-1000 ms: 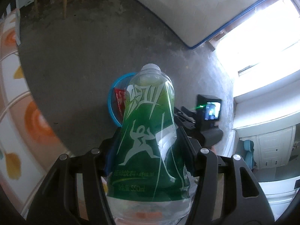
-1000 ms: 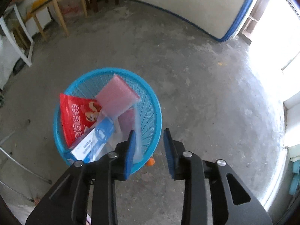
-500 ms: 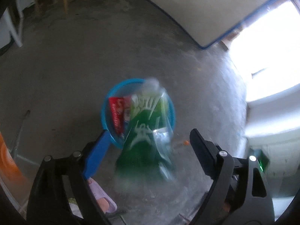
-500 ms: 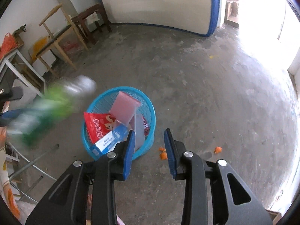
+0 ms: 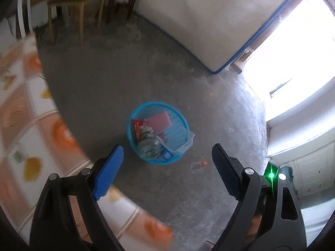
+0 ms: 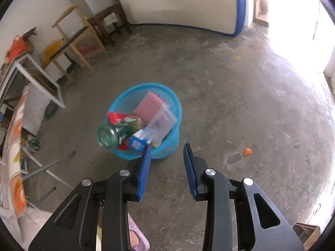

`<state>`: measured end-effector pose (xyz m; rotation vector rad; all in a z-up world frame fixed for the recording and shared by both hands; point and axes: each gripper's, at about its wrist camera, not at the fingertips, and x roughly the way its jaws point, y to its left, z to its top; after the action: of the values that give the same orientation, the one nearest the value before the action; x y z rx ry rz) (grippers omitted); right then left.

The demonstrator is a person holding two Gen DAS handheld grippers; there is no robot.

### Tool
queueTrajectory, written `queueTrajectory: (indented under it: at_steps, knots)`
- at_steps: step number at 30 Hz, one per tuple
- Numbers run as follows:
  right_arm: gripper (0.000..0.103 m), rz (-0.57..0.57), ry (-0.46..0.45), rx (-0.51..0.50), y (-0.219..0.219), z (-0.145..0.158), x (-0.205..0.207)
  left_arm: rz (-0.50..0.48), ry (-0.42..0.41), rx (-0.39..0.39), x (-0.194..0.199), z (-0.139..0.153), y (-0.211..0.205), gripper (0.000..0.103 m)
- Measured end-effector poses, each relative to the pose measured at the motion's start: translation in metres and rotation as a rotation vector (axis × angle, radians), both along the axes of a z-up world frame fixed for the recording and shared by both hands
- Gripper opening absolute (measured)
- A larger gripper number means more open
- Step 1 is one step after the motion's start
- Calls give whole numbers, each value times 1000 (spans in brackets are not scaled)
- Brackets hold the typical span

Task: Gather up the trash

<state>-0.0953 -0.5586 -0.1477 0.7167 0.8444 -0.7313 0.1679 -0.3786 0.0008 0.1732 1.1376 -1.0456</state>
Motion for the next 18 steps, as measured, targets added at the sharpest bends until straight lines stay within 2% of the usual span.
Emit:
queueTrajectory:
  at_steps: [2,5,6,9,14,18]
  knots:
    - [34,36,-26,-24,14,16,-1,-2,-59,-24,-17,17,31,83]
    - [53,116,-89,-83,44,48,-5,5,-126,-51,-36,33,63,85]
    - [62,150,-114,-120,58,62,-7,19,-161,-60,-46,38,79,87]
    - [80,225,-172,-210,99,98,-11,76,-227,-85,-72,46,123,91]
    - [94,304,-214,-317,158,134,-13,176,-278,-93,-108,45,178,93]
    - [96,346,-252,-331,200,155,-7,313,-301,-59,-127,42,212,93]
